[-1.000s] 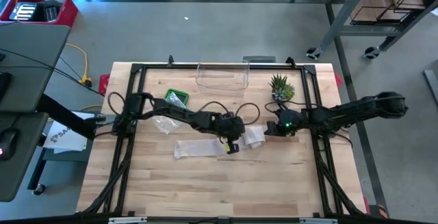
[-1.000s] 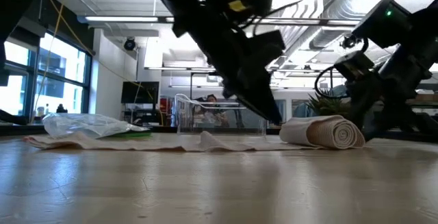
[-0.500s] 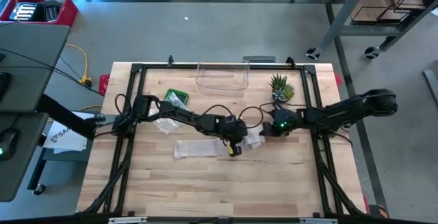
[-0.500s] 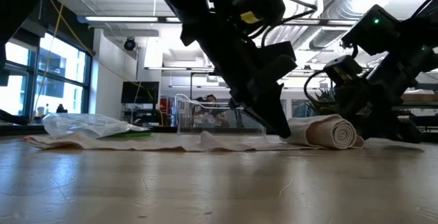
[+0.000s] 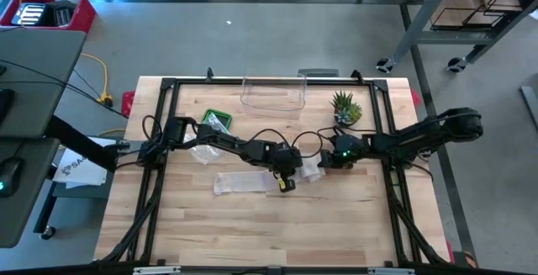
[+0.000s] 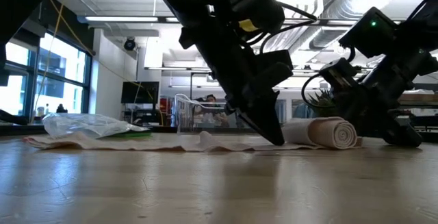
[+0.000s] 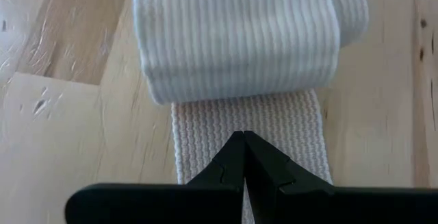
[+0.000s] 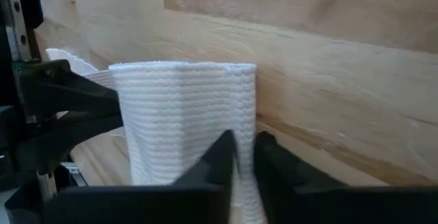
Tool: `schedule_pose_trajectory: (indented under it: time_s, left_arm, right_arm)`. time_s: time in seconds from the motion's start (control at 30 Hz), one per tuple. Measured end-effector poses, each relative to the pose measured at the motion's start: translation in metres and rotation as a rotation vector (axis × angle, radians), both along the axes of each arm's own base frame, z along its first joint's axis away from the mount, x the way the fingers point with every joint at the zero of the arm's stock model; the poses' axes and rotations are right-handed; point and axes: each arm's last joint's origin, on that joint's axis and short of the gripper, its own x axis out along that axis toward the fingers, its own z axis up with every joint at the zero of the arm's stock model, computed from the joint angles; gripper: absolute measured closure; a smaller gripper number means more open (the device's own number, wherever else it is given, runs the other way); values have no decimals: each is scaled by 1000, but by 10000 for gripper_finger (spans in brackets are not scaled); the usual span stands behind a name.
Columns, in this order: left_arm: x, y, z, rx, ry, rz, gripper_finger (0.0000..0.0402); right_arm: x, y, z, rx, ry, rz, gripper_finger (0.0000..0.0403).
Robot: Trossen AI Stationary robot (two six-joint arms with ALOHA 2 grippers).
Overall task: Roll bandage
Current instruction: Roll the bandage
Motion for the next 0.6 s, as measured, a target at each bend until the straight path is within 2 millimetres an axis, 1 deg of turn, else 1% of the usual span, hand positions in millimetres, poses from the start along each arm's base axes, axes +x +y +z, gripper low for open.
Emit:
schedule_pose_trajectory:
  time_s: [0.03, 0.07, 0.17, 0.27, 0.33, 0.53, 0.6]
  left_arm:
    - [0, 0, 0, 0, 1, 0, 402]
    - [0, 0, 0, 0, 3, 0, 401]
    - [-4, 0, 2, -1, 34, 2, 402]
    - [-12, 1, 10, -18, 90, 35, 402]
    - [-17, 1, 17, -9, 113, 31, 401]
    - [-26, 3, 57, 97, 63, -48, 401]
    - [-32, 4, 66, 134, 70, -51, 401]
  right_arm:
    - [0, 0, -1, -1, 3, -1, 382]
    - [0, 0, -1, -2, 4, -2, 390]
    - [1, 0, 2, -6, 10, 2, 396]
    - [0, 0, 6, -16, 13, 7, 399]
    - [0, 0, 10, -18, 1, 6, 401]
    - [6, 2, 22, -32, -28, 43, 402]
    - [9, 3, 27, -42, -31, 63, 402]
